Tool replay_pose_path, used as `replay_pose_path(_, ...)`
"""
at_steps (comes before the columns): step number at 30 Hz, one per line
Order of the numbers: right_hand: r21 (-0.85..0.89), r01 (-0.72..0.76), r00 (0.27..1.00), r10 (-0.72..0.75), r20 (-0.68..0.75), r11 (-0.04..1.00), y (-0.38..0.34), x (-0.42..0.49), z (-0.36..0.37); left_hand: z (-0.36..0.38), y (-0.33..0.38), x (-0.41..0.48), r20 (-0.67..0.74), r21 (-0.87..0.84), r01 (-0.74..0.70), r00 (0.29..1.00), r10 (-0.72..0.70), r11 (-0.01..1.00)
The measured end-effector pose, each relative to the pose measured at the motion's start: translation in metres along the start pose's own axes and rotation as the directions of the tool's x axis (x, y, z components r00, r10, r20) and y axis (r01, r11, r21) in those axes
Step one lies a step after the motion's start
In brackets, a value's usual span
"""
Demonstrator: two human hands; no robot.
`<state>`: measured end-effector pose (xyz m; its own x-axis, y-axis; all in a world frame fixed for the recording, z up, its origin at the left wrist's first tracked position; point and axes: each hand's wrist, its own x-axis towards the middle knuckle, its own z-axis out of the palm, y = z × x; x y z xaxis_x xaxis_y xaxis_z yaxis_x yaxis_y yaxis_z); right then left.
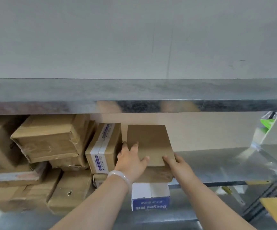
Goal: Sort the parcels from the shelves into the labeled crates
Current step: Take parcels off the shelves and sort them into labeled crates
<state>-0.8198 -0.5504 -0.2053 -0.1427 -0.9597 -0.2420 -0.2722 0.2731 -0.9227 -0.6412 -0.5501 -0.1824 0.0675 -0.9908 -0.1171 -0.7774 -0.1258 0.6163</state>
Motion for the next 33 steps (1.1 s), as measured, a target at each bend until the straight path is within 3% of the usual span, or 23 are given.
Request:
replay_pose_path(5, 0.262, 0.058, 0.997, -0.042, -0.066, 0.963, -0.002, -0.030, -0.019, 0.008, 0.003, -0.030, -0.172, -0.197, -0.099, 0.983, 0.065, 0.975)
replay_pose_path(10, 0.389, 0.121, 0.981, -0.050, -0.189, 0.913, 0.010, -0.070, -0.031, 0.014, -0.004, -0.077, -0.290, -0.232, -0.238, 0.942, 0.167, 0.943)
replay_pose_path(12, 0.498, 0.082, 0.993, -0.026, -0.119, 0.863, 0.011, -0.085, -0.034, 0.010, -0.010, -0.093, -0.300, -0.265, -0.272, 0.935, 0.189, 0.925)
replay_pose_path(14, 0.546, -0.021, 0.999, -0.005, 0.048, 0.837, 0.011, -0.102, -0.037, 0.001, -0.018, -0.110, -0.273, -0.306, -0.290, 0.939, 0.208, 0.907)
replay_pose_path(17, 0.530, 0.003, 0.983, -0.099, 0.152, 0.848, 0.006, -0.139, -0.032, -0.016, -0.029, -0.138, -0.177, -0.291, -0.263, 0.960, 0.218, 0.920)
replay_pose_path(20, 0.514, 0.138, 0.974, -0.211, 0.085, 0.846, 0.000, -0.182, -0.014, -0.033, -0.037, -0.168, -0.014, -0.242, -0.164, 0.986, 0.166, 0.956)
replay_pose_path(25, 0.353, 0.257, 0.967, -0.237, -0.098, 0.900, -0.011, -0.242, 0.029, -0.058, -0.052, -0.216, 0.055, -0.276, -0.161, 0.982, 0.183, 0.948)
replay_pose_path(28, 0.284, 0.371, 0.928, -0.339, -0.157, 0.884, -0.015, -0.273, 0.056, -0.074, -0.074, -0.240, -0.042, -0.418, -0.234, 0.970, 0.239, 0.878)
replay_pose_path(33, 0.270, 0.462, 0.884, -0.465, -0.058, 0.845, -0.018, -0.314, 0.111, -0.109, -0.136, -0.276, -0.336, -0.355, -0.288, 0.927, 0.166, 0.890)
